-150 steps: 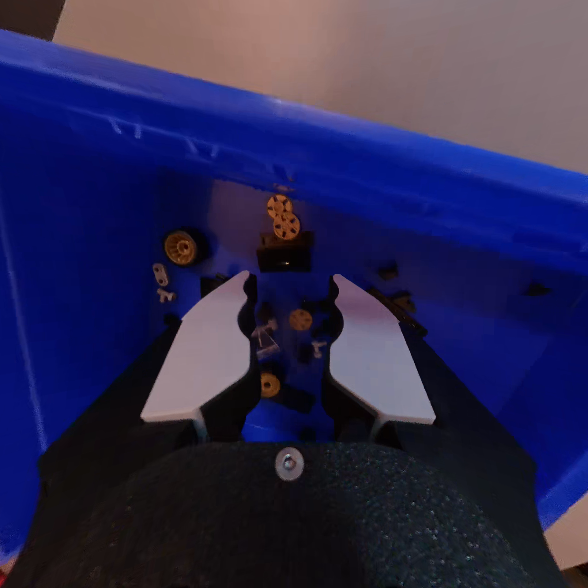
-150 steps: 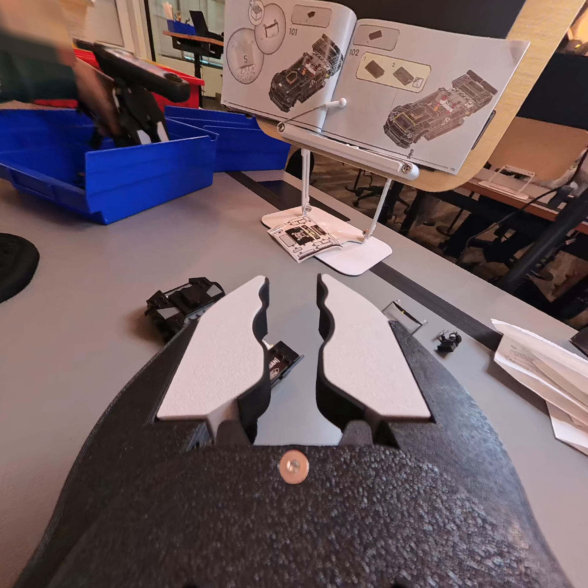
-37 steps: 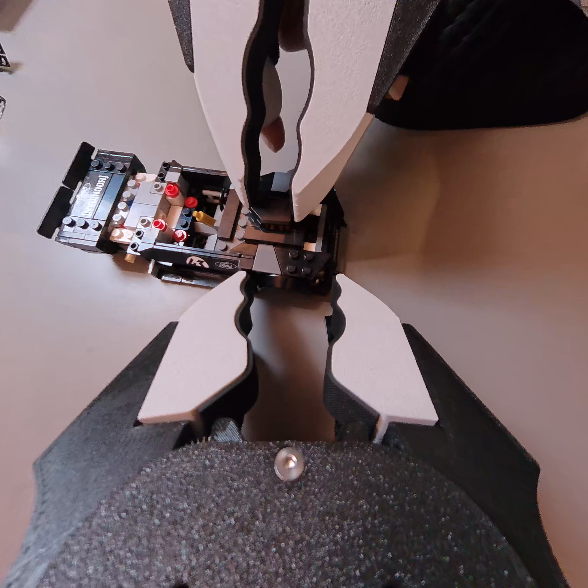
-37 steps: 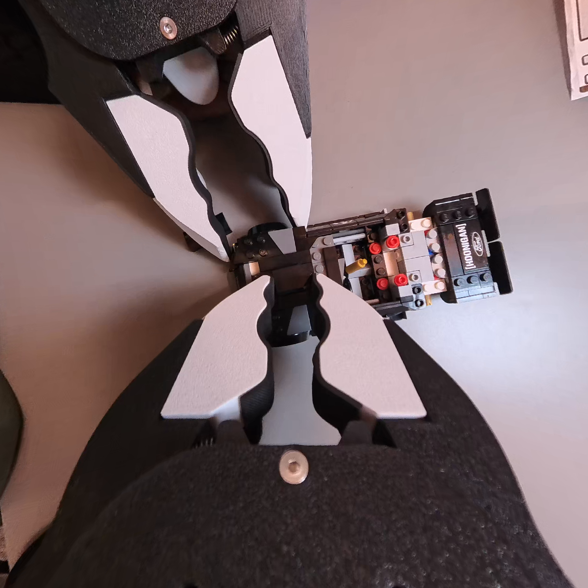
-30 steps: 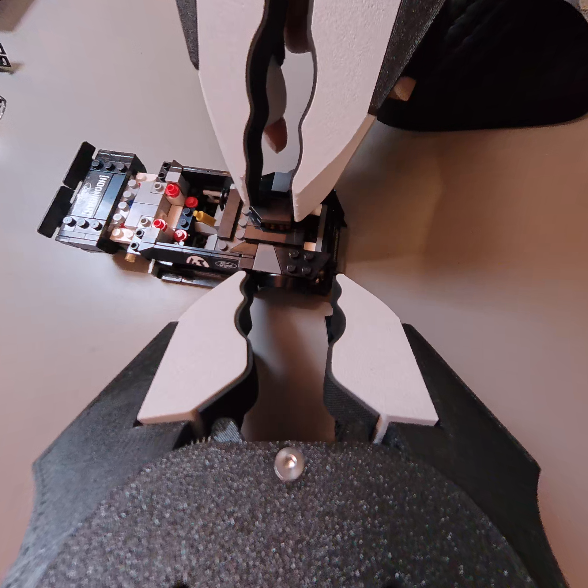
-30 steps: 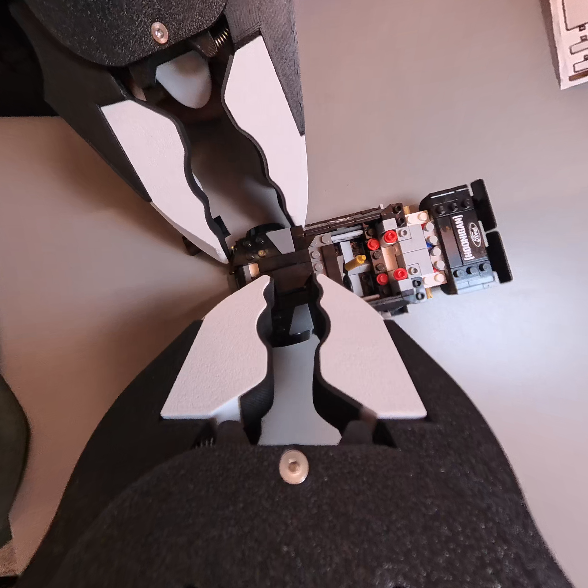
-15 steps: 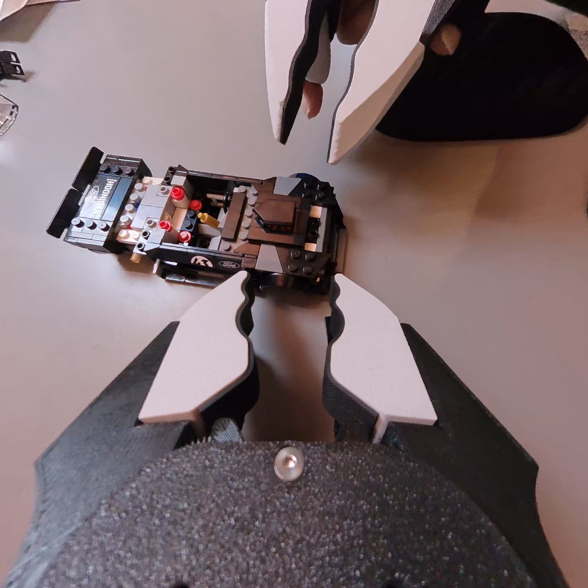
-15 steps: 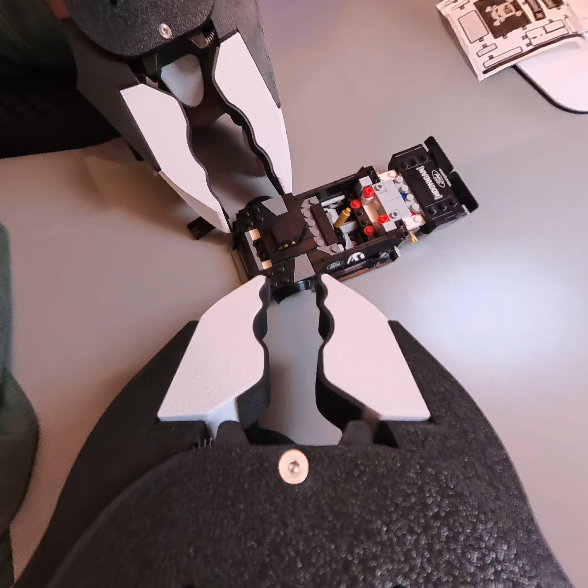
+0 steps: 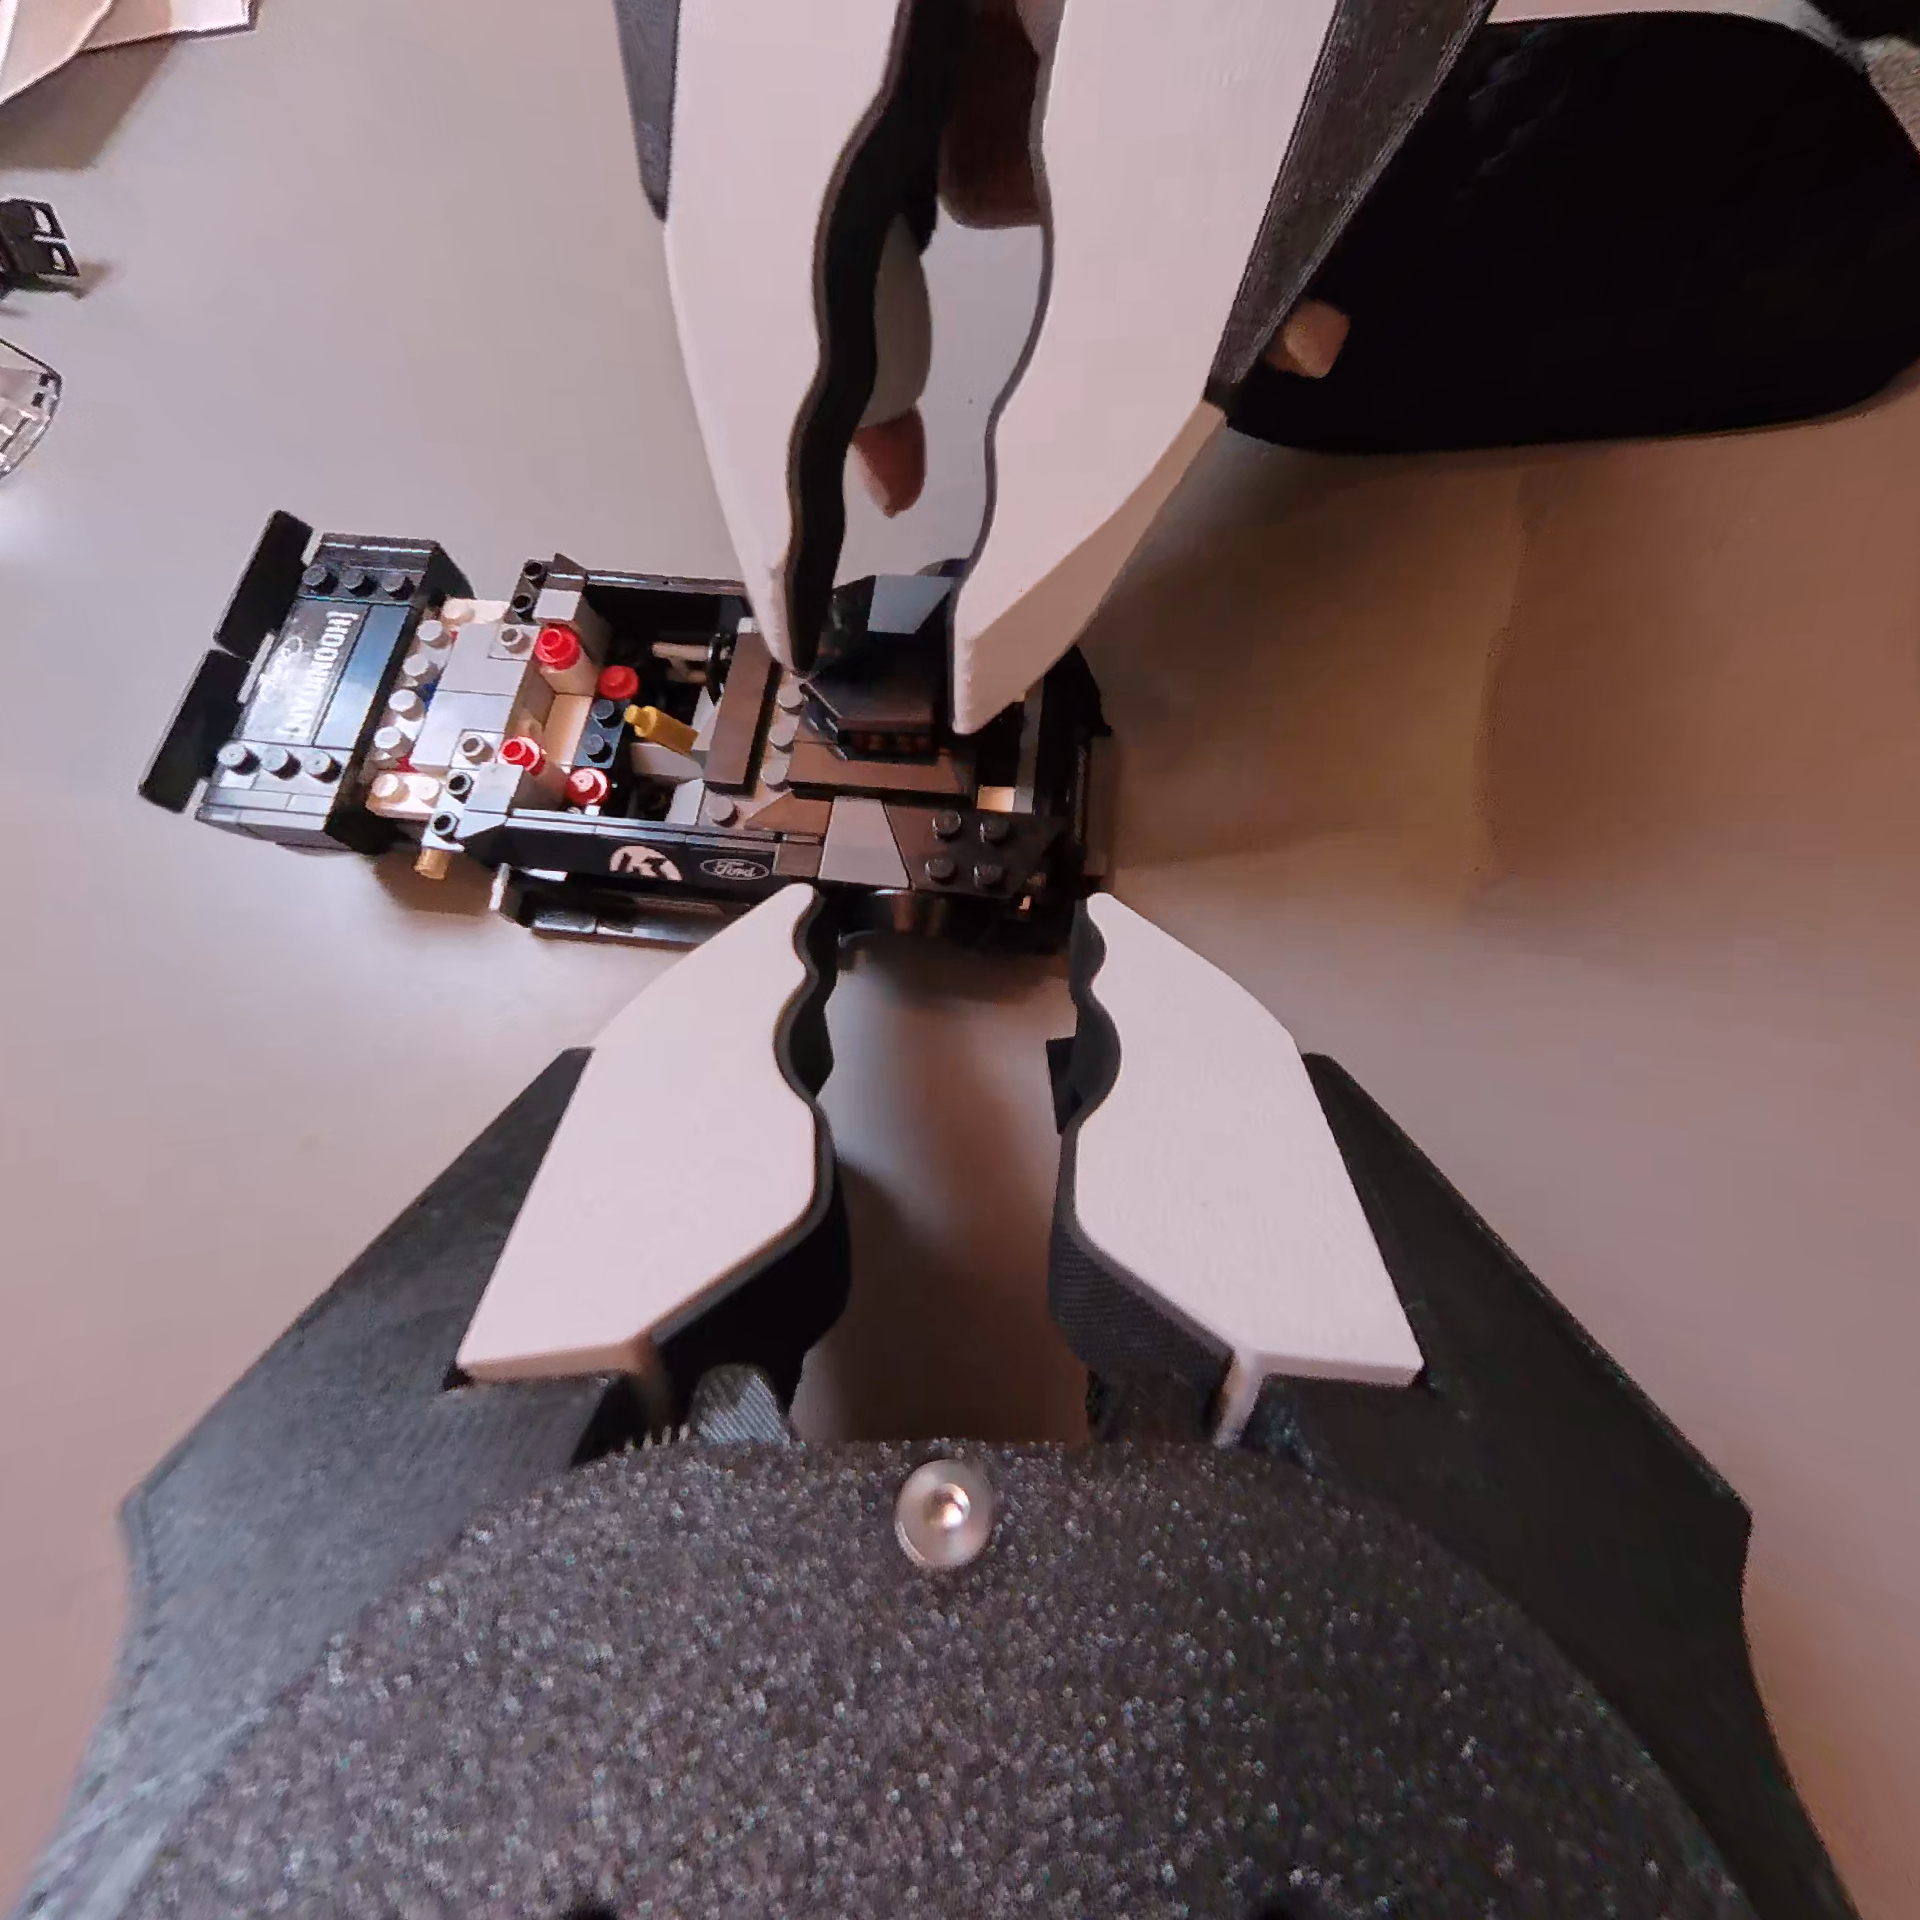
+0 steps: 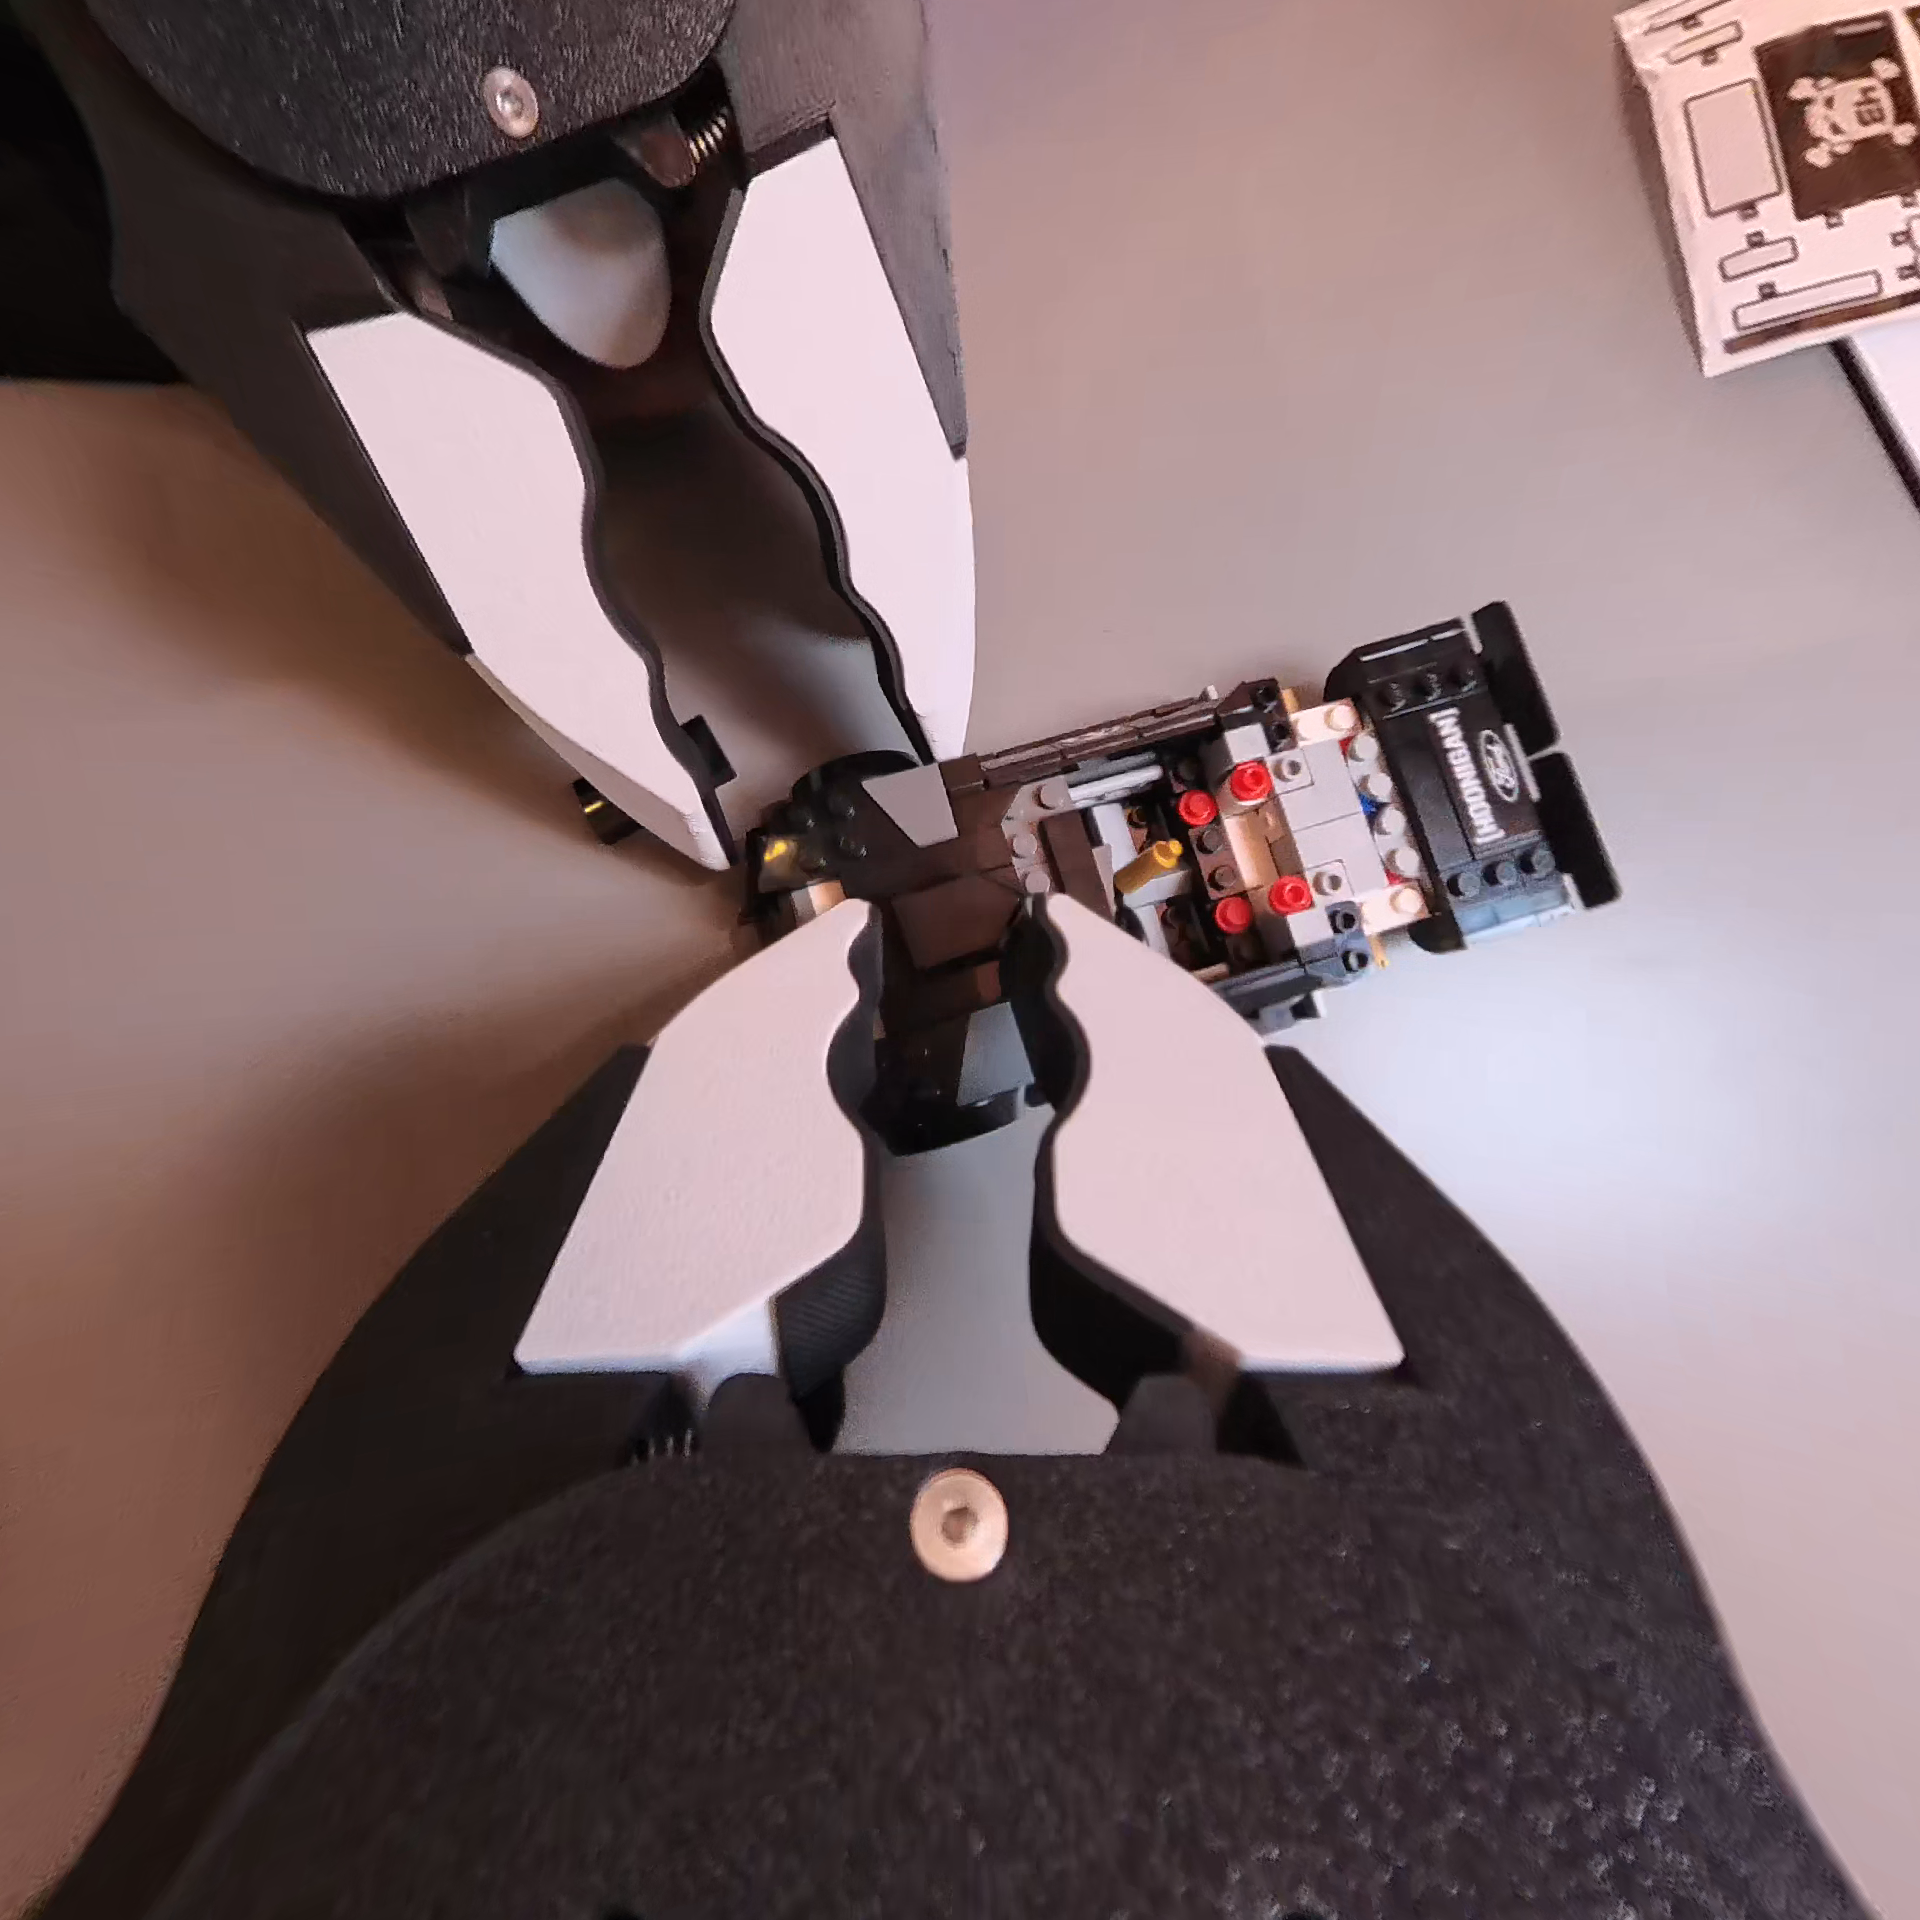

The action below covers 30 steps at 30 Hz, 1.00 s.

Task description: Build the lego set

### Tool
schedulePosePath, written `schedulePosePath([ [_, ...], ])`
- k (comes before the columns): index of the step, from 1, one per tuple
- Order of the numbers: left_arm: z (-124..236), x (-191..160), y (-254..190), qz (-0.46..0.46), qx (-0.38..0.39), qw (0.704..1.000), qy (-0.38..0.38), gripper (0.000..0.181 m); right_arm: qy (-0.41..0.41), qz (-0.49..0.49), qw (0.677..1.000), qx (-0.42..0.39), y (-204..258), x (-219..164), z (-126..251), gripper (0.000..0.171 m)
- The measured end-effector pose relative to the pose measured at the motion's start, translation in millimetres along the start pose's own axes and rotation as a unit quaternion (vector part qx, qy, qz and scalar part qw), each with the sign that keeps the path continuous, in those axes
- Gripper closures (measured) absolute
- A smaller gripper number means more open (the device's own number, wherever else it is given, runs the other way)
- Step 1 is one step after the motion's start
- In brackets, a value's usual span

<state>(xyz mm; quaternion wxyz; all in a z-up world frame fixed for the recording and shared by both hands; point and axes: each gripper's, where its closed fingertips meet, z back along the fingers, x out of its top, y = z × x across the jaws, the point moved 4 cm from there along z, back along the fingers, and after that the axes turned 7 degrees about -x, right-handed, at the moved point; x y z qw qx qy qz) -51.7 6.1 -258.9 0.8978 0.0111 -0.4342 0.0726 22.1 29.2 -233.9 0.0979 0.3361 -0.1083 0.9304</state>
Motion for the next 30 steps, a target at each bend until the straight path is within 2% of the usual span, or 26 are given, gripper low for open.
schedulePosePath([
  [5,0.6,-0.5,-0.5,-0.002,-0.001,1.0,0.0,0.138,0.014,0.03,0.999,0.018,-1.9,3.9,-4.1,0.142],
  [12,0.7,-0.8,-0.6,0.0,-0.005,1.0,-0.001,0.138,0.01,0.009,0.999,0.044,-2.7,2.4,-4.9,0.146],
  [30,0.0,-0.8,-1.8,-0.001,-0.005,1.0,0.0,0.137,0.006,-0.028,0.999,0.034,-2.7,0.9,-4.6,0.146],
])
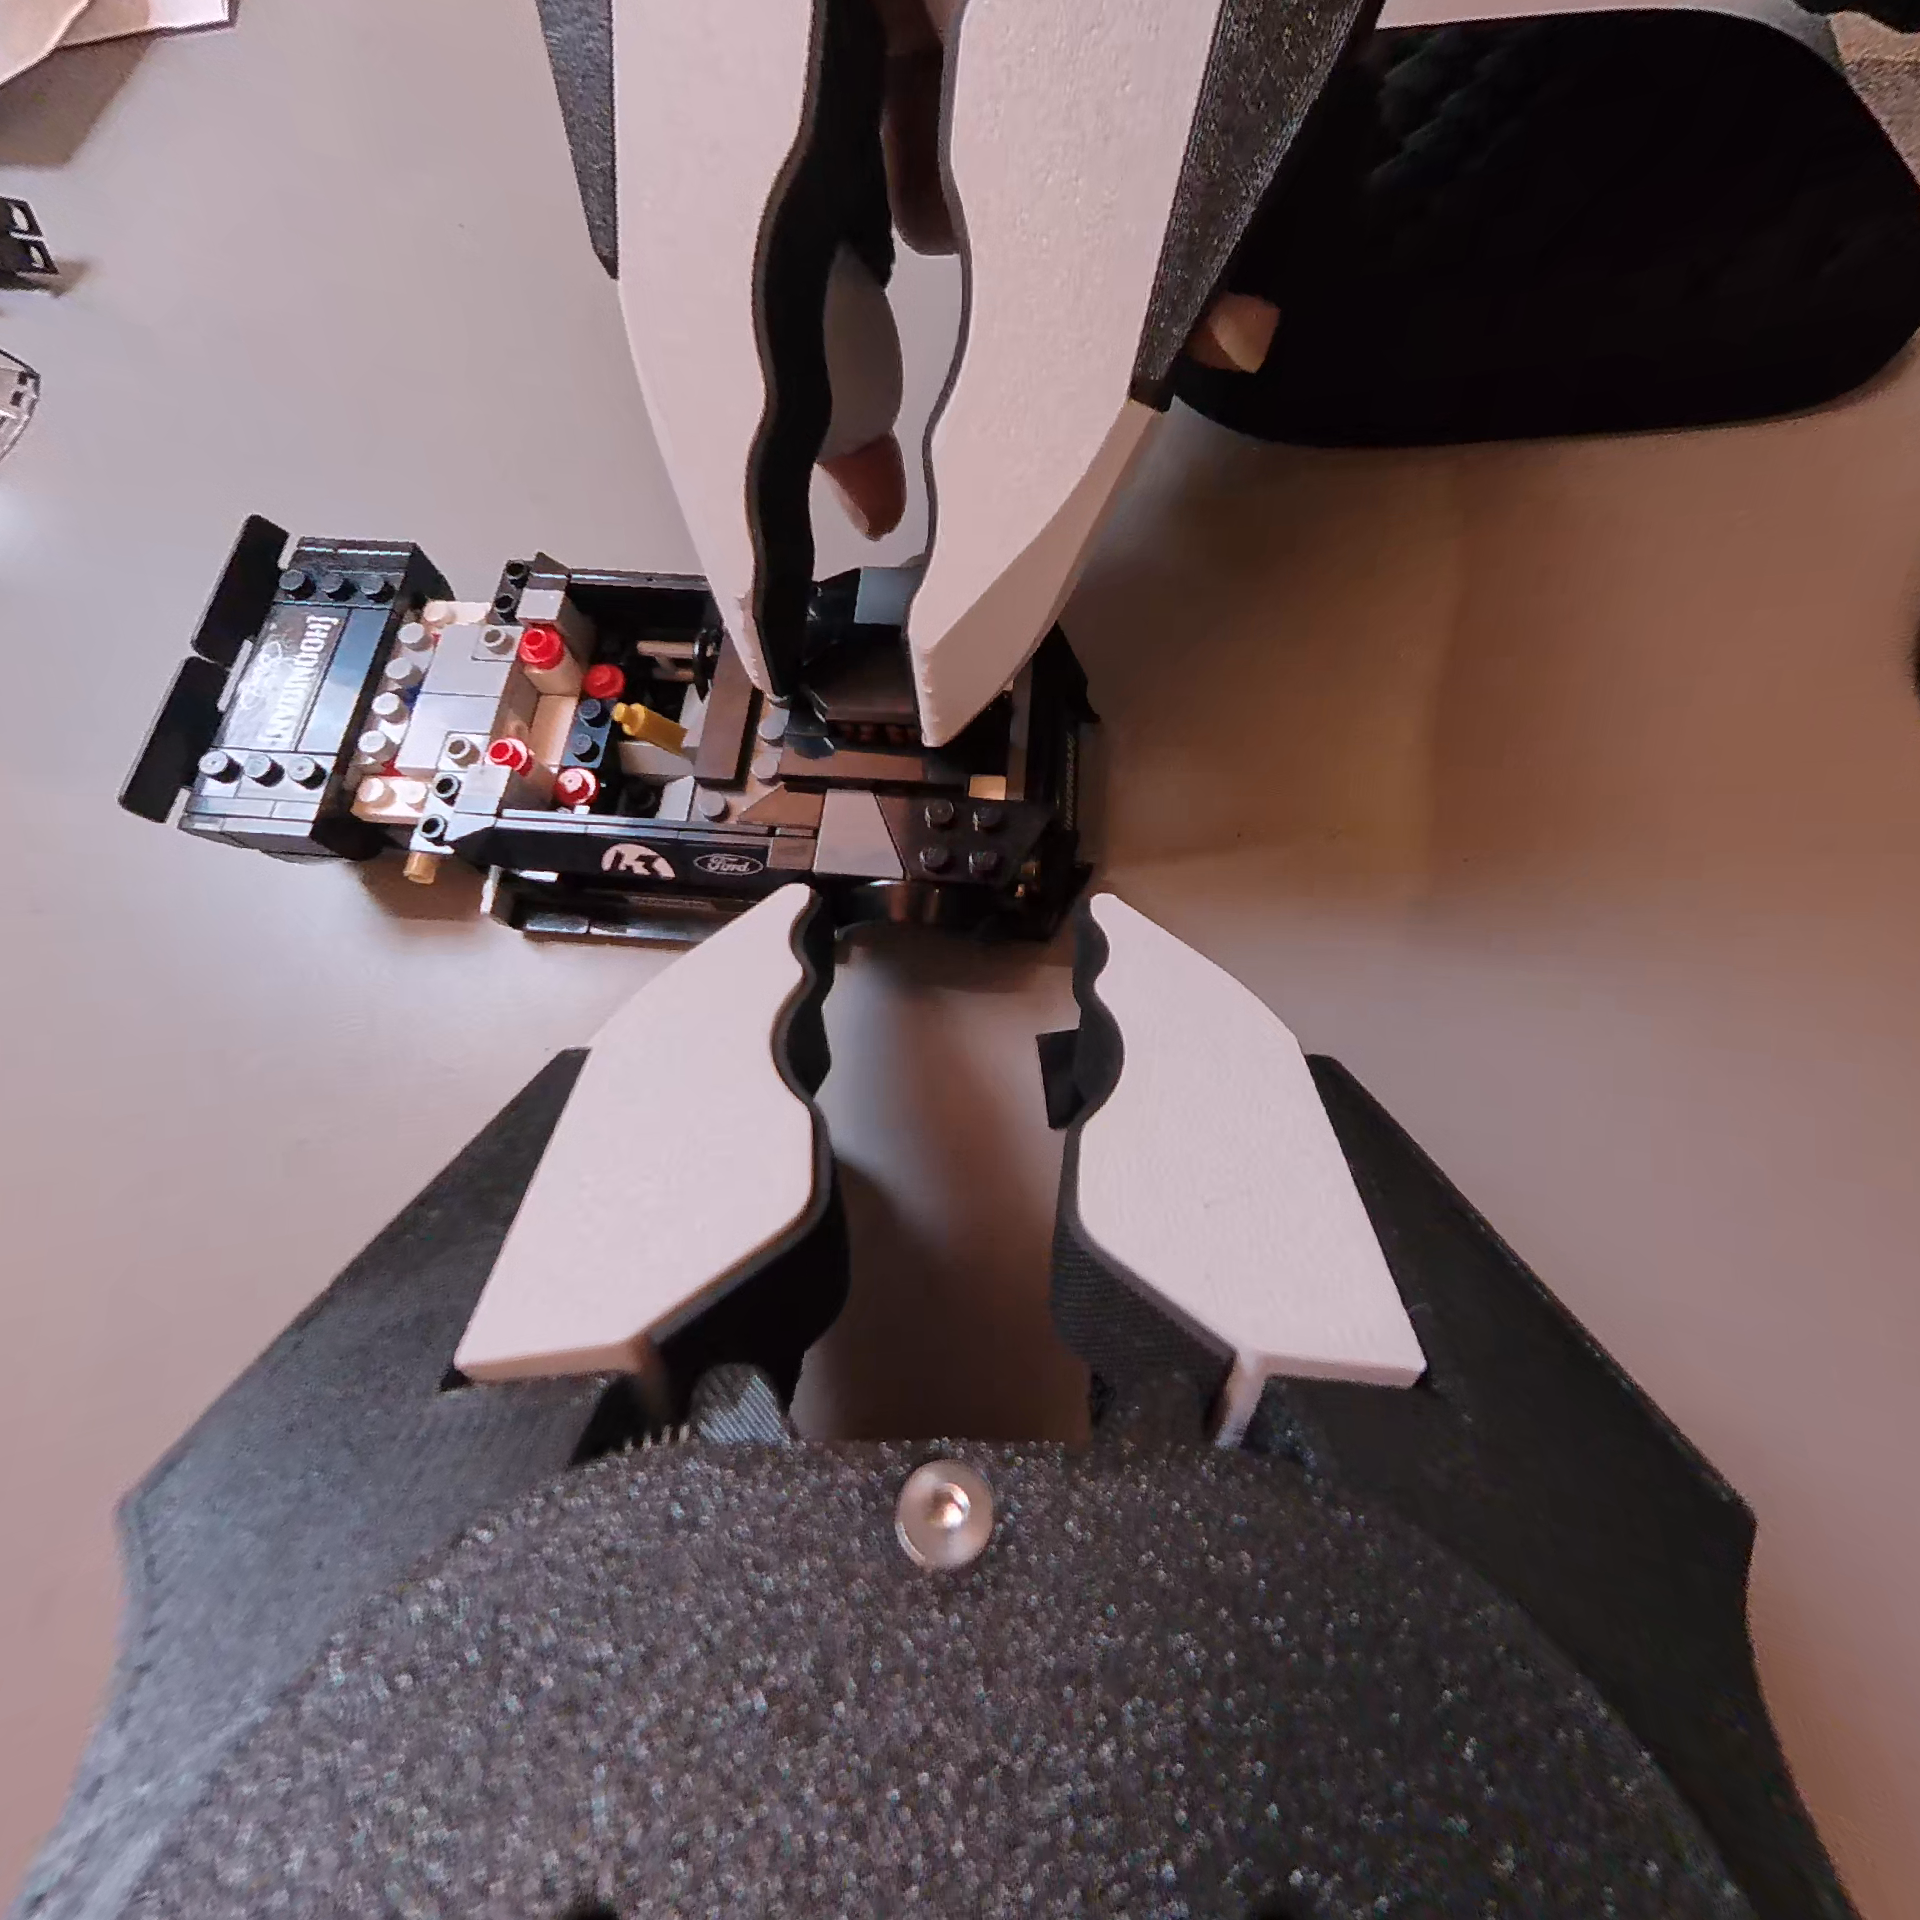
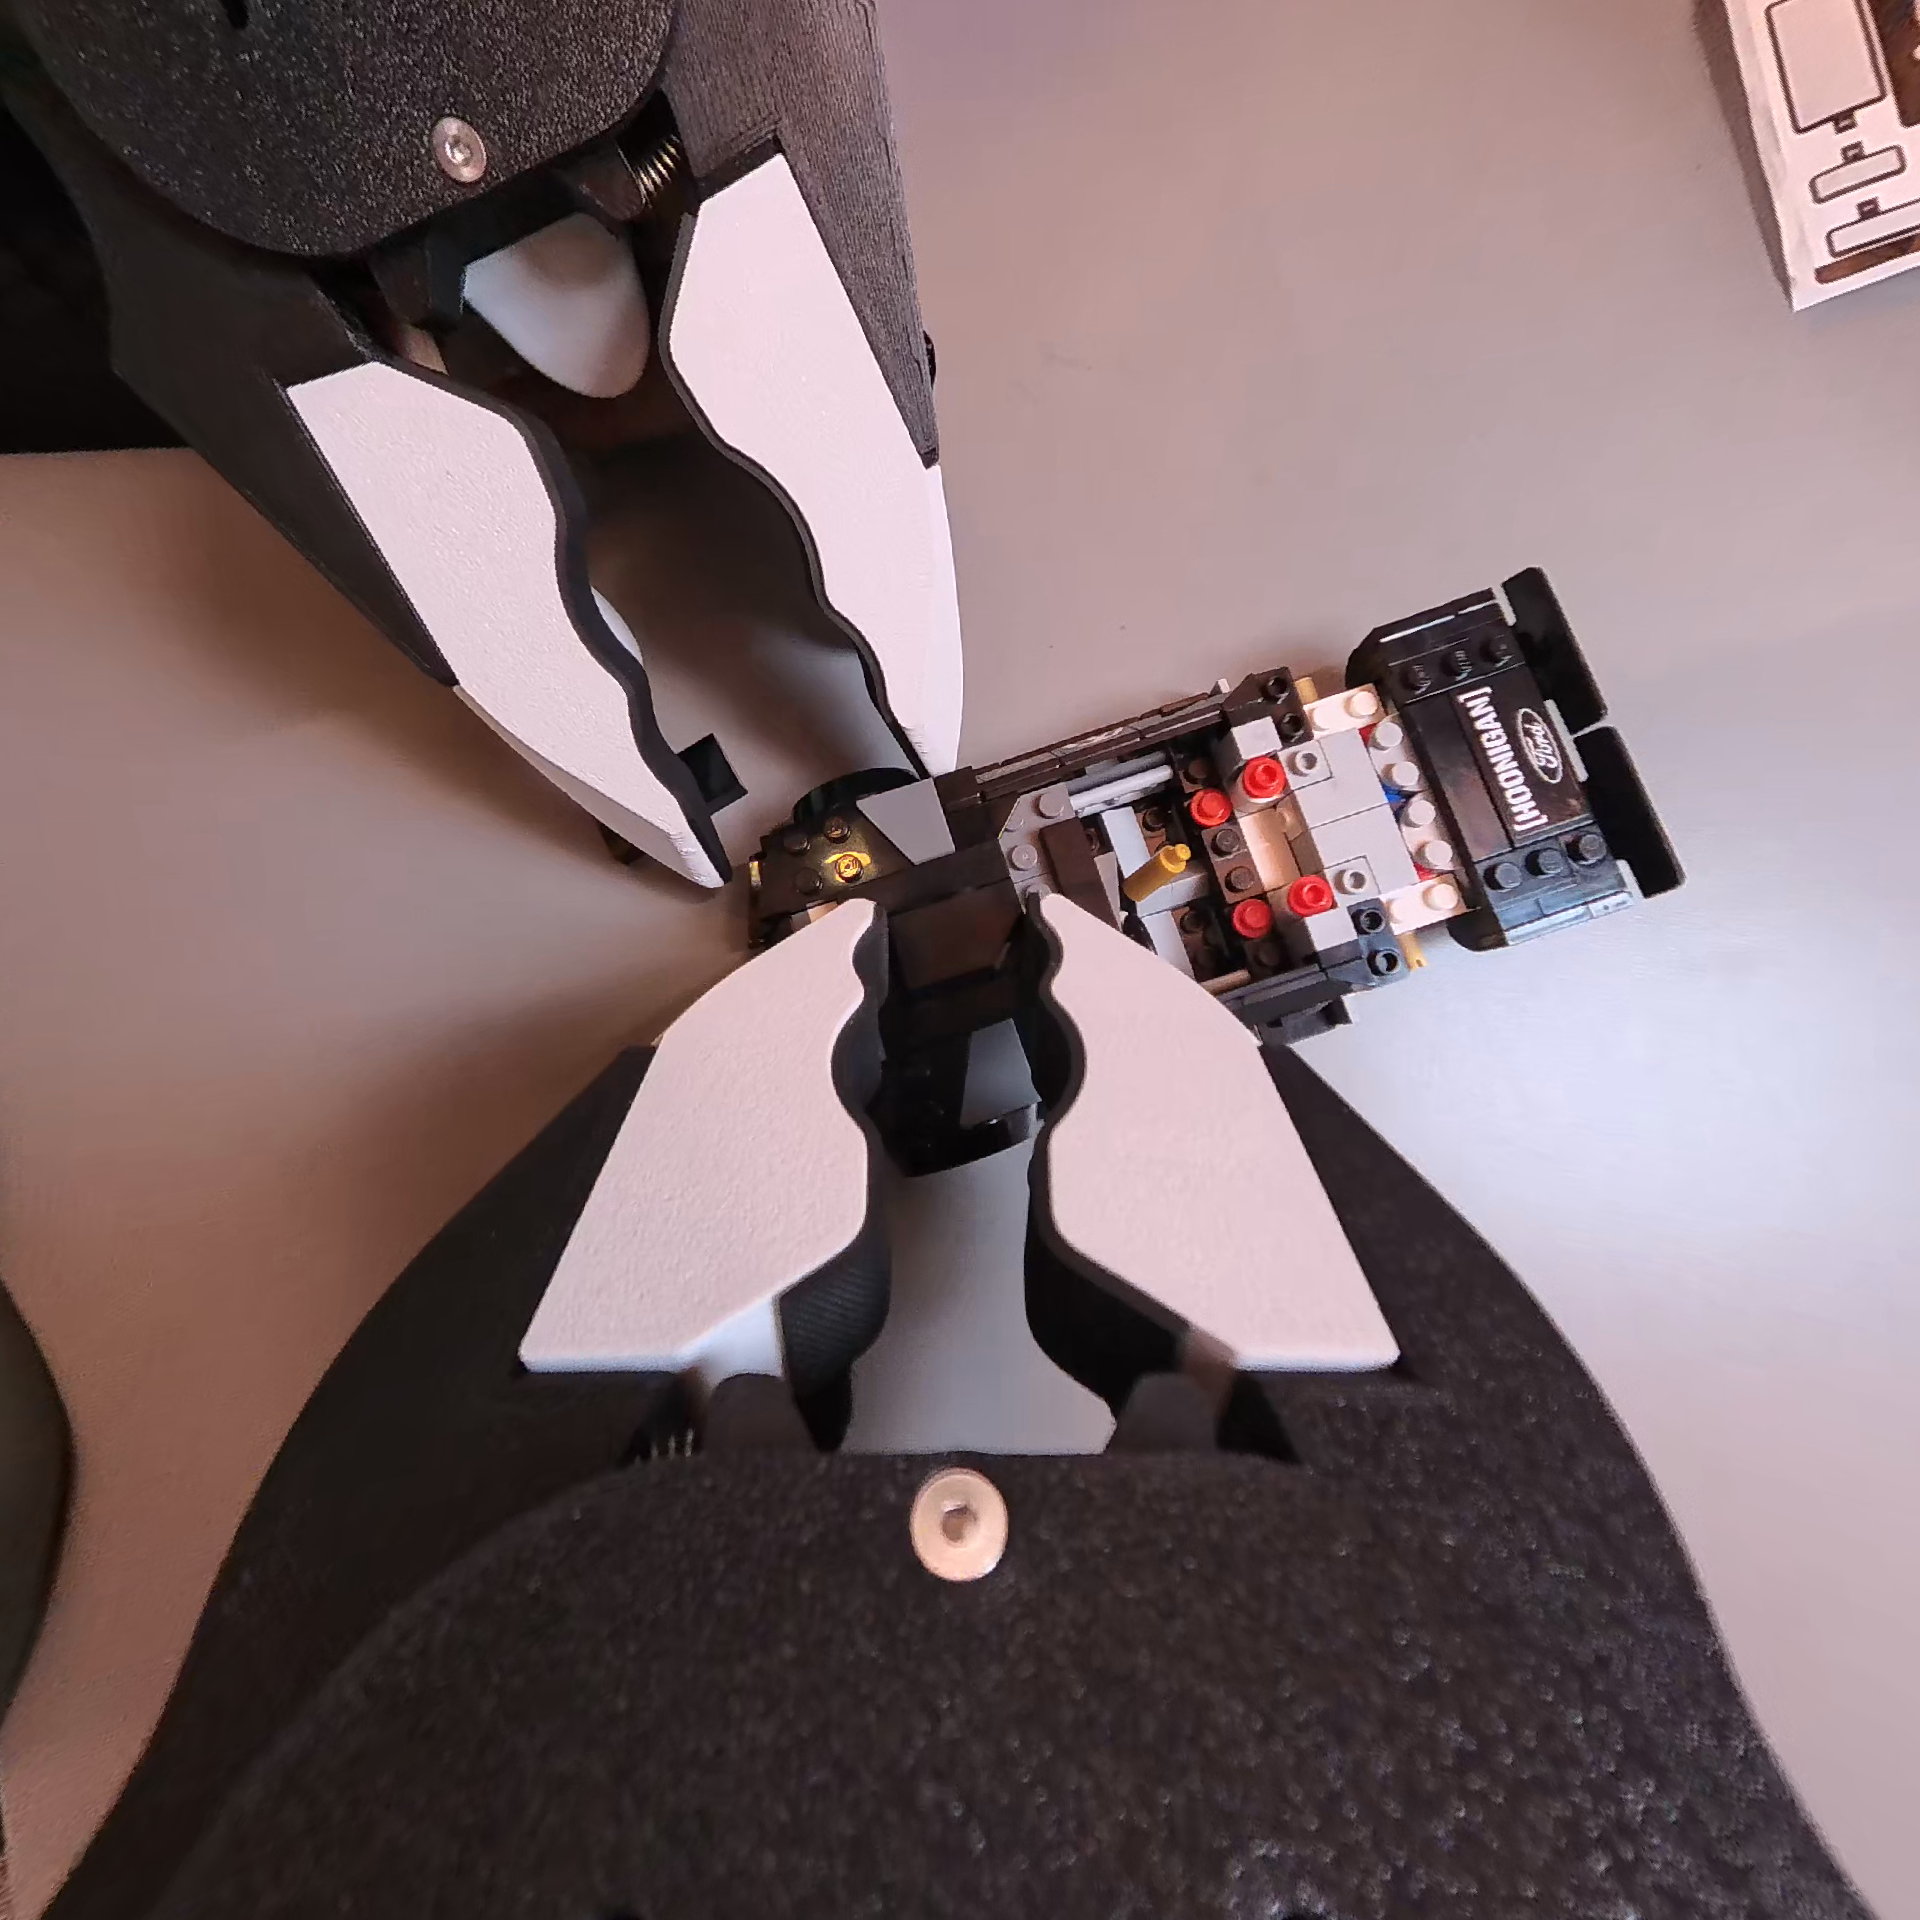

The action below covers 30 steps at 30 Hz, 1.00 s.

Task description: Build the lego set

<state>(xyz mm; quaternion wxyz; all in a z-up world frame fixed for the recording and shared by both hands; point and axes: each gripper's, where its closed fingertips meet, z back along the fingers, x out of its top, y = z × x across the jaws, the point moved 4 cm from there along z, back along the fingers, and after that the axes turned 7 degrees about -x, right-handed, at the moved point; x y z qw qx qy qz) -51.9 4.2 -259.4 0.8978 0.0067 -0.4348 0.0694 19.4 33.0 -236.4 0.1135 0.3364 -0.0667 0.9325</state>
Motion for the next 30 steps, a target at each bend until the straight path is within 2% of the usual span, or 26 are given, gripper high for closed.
schedulePosePath([
  [7,0.2,-0.3,0.3,0.001,-0.001,1.0,-0.001,0.137,-0.002,0.005,1.0,0.0,0.2,0.1,0.2,0.146],
  [12,0.6,-1.7,1.4,0.005,0.0,1.0,0.0,0.138,-0.049,-0.001,0.999,-0.001,-3.1,1.8,25.1,0.129],
  [15,1.3,-0.8,1.0,0.005,-0.002,1.0,-0.004,0.137,-0.037,-0.01,0.999,-0.033,-2.6,-17.6,34.0,0.122],
  [20,0.3,-0.7,2.2,0.004,0.0,1.0,-0.001,0.137,-0.002,-0.018,0.997,-0.072,8.9,-43.4,18.1,0.123],
  [25,5.4,0.3,11.0,0.003,0.027,1.0,-0.002,0.138,-0.017,-0.014,0.997,-0.078,6.6,-34.8,5.4,0.129],
  [30,10.1,-2.9,36.0,0.032,0.053,0.998,-0.01,0.136,-0.033,-0.021,0.996,-0.074,-16.2,-23.1,-7.5,0.129],
])
